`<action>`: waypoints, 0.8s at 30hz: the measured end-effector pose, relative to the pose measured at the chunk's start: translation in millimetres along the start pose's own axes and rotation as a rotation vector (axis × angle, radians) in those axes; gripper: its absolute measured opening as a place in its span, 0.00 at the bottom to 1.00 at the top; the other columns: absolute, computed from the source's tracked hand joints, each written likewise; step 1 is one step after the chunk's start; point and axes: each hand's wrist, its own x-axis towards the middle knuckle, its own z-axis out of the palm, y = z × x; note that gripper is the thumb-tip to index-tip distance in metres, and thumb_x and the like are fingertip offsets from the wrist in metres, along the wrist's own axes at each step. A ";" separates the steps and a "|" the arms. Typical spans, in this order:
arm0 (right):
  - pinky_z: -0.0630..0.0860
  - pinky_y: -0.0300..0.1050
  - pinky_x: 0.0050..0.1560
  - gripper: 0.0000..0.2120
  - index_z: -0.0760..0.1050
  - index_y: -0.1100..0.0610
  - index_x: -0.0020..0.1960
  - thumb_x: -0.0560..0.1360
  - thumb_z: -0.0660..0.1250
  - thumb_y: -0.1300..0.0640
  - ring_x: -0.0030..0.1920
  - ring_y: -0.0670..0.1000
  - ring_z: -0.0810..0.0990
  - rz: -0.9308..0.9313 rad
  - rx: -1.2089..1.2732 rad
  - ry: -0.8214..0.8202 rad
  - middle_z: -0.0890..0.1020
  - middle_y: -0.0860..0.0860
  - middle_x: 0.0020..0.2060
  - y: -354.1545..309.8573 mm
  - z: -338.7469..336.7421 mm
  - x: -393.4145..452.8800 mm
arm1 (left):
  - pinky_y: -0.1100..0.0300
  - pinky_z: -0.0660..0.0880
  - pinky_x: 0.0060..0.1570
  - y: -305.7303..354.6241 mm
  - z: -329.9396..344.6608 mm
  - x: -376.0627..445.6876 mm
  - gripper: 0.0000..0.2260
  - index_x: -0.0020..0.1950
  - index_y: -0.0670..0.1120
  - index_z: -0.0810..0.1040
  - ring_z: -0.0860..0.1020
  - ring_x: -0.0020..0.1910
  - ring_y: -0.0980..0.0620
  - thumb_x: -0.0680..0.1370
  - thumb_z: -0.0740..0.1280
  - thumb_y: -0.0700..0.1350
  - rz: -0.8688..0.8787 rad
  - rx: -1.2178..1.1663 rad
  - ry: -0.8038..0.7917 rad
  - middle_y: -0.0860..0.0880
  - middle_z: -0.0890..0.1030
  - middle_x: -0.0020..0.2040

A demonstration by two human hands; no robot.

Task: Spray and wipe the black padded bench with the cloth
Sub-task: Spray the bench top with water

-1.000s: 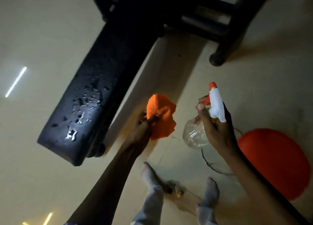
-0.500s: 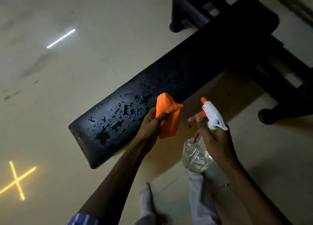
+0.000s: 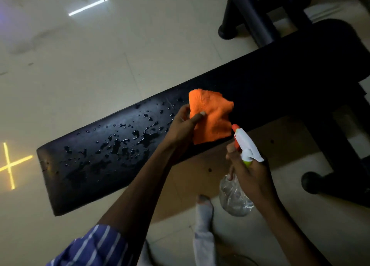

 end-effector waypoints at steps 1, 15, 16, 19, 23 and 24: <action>0.70 0.26 0.30 0.31 0.80 0.58 0.46 0.73 0.65 0.29 0.23 0.41 0.77 0.001 -0.010 -0.014 0.80 0.57 0.26 1.6 0.1 10.0 | 0.55 0.85 0.45 -0.1 -1.1 9.6 0.20 0.75 0.46 0.70 0.82 0.61 0.43 0.83 0.69 0.43 0.028 0.062 0.034 0.42 0.78 0.68; 0.75 0.44 0.30 0.09 0.81 0.39 0.48 0.82 0.66 0.39 0.21 0.51 0.75 -0.027 -0.041 -0.290 0.87 0.58 0.41 -25.7 59.6 71.9 | 0.43 0.65 0.78 -50.2 -97.8 -27.7 0.37 0.83 0.48 0.61 0.63 0.79 0.43 0.79 0.73 0.53 0.352 1.096 0.370 0.45 0.65 0.80; 0.75 0.45 0.31 0.10 0.81 0.41 0.46 0.83 0.66 0.39 0.21 0.51 0.75 -0.027 -0.068 -0.322 0.88 0.58 0.41 -30.0 63.8 69.9 | 0.41 0.62 0.80 -56.9 -111.2 -34.6 0.39 0.84 0.48 0.60 0.59 0.81 0.42 0.78 0.73 0.56 0.329 1.147 0.394 0.44 0.63 0.82; 0.75 0.41 0.28 0.16 0.78 0.43 0.41 0.81 0.66 0.35 0.19 0.49 0.75 -0.038 -0.176 -0.356 0.87 0.52 0.33 -41.1 75.6 59.7 | 0.41 0.51 0.84 -77.0 -144.9 -53.6 0.45 0.86 0.50 0.54 0.48 0.85 0.40 0.77 0.72 0.63 0.247 1.225 0.442 0.44 0.53 0.86; 0.70 0.33 0.21 0.23 0.79 0.54 0.38 0.81 0.66 0.37 0.15 0.46 0.74 -0.051 -0.353 -0.214 0.75 0.51 0.16 -51.0 88.3 40.9 | 0.40 0.51 0.84 -91.9 -173.3 -67.7 0.47 0.86 0.49 0.53 0.46 0.86 0.40 0.75 0.72 0.66 0.209 1.256 0.464 0.44 0.51 0.86; 0.70 0.34 0.21 0.17 0.80 0.50 0.44 0.82 0.65 0.38 0.16 0.46 0.74 -0.071 -0.357 -0.214 0.75 0.53 0.16 -52.5 89.6 36.3 | 0.39 0.52 0.84 -93.7 -177.8 -69.9 0.48 0.86 0.48 0.53 0.47 0.86 0.40 0.75 0.72 0.67 0.206 1.259 0.465 0.44 0.52 0.86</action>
